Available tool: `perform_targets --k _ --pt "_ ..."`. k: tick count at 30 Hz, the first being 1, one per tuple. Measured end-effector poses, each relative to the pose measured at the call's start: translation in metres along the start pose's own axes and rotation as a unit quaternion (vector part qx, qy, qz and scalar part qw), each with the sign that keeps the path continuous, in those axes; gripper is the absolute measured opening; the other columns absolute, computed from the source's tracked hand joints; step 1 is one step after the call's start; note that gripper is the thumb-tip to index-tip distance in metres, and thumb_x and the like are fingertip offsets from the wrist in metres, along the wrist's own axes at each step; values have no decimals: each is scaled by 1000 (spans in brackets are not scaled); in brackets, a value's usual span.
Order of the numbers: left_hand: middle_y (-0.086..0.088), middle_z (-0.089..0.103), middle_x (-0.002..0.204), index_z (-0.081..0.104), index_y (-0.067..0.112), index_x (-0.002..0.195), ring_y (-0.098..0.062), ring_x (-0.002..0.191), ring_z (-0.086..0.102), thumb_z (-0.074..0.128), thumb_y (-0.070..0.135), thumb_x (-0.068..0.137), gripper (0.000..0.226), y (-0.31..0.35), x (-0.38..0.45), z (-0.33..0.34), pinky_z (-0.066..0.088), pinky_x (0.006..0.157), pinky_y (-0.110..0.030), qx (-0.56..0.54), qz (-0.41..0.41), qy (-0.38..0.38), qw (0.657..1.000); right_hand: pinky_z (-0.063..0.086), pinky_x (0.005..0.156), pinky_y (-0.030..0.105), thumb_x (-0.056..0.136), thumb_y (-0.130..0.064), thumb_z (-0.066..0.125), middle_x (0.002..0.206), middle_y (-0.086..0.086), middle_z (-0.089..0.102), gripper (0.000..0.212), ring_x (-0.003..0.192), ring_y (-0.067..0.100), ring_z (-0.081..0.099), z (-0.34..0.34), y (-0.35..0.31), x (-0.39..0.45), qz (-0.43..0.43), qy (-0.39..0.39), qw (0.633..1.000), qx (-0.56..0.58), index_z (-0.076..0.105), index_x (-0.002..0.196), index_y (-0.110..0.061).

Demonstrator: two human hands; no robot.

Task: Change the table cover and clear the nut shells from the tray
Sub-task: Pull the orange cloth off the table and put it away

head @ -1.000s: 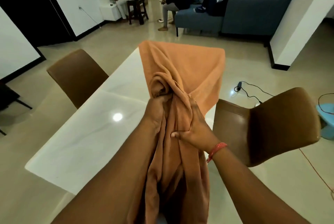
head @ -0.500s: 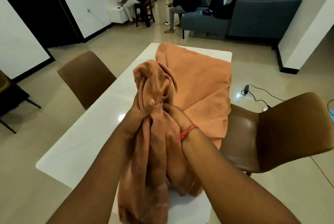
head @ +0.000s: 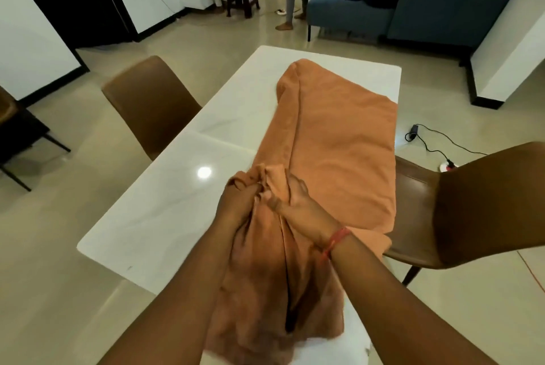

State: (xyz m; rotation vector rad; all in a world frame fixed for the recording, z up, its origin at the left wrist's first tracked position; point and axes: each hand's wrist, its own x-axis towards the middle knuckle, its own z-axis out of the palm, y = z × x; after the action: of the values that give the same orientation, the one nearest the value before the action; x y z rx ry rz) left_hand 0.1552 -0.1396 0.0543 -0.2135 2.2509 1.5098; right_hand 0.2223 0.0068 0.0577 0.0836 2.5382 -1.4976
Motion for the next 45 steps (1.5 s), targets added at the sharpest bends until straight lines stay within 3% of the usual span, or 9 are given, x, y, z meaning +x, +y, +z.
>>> perform_targets --k 3,6,12,16,21,29,34,41,45 --pt "-14 69 114 66 14 116 -32 114 60 55 24 95 25 -1 18 0 49 96 -42 -57 -71 -135 987 11 123 37 63 -81 66 165 -14 -3 123 151 10 -3 0 28 -12 -51 -1 985 -165 -9 153 -43" --pt "-8 62 124 59 6 129 -33 124 52 41 19 105 33 -9 16 1 45 94 -30 -21 -53 -184 981 26 115 25 56 -76 77 159 -19 22 122 143 2 26 7 30 -11 -45 13 998 -51 4 150 -49" --pt "-12 66 128 67 21 126 -26 117 64 49 60 94 53 -19 1 -7 49 101 -41 -203 -69 -222 951 44 72 22 88 -43 63 98 -2 67 29 89 14 60 6 46 38 54 225 970 74 61 110 -24" --pt "9 28 157 23 43 150 -17 134 41 56 83 64 100 -28 -5 -1 35 105 -34 49 91 -132 986 36 68 26 98 -27 56 105 14 65 25 100 26 58 16 70 64 222 175 945 162 65 105 -5" --pt "9 -9 164 -7 41 154 -27 151 10 58 94 49 135 -63 10 16 22 119 -51 348 141 -152 914 29 105 29 105 -14 41 144 26 46 40 134 33 43 44 96 66 331 29 938 99 47 136 10" --pt "2 35 156 26 42 149 -32 143 28 32 72 83 72 -117 35 47 35 111 -55 474 177 -119 854 31 112 51 93 -50 50 153 16 26 66 140 39 26 18 174 0 354 183 889 -226 31 145 -15" --pt "0 41 152 26 43 148 -30 135 42 29 79 79 78 -119 65 48 37 108 -52 488 88 -114 861 21 120 51 92 -39 59 161 22 6 70 148 43 8 8 218 -22 401 187 871 -213 24 149 -18" --pt "-8 52 142 39 31 144 -33 123 54 42 68 88 68 -113 77 60 43 105 -47 464 -28 -28 885 34 107 24 89 -1 50 143 6 53 60 131 23 49 34 186 20 267 253 929 31 48 144 -23" --pt "9 58 120 50 32 136 -29 130 50 58 46 93 46 -123 65 41 40 105 -32 362 -7 -65 930 38 101 19 95 -2 49 136 6 60 46 127 22 54 61 148 56 206 85 971 88 56 138 -17"
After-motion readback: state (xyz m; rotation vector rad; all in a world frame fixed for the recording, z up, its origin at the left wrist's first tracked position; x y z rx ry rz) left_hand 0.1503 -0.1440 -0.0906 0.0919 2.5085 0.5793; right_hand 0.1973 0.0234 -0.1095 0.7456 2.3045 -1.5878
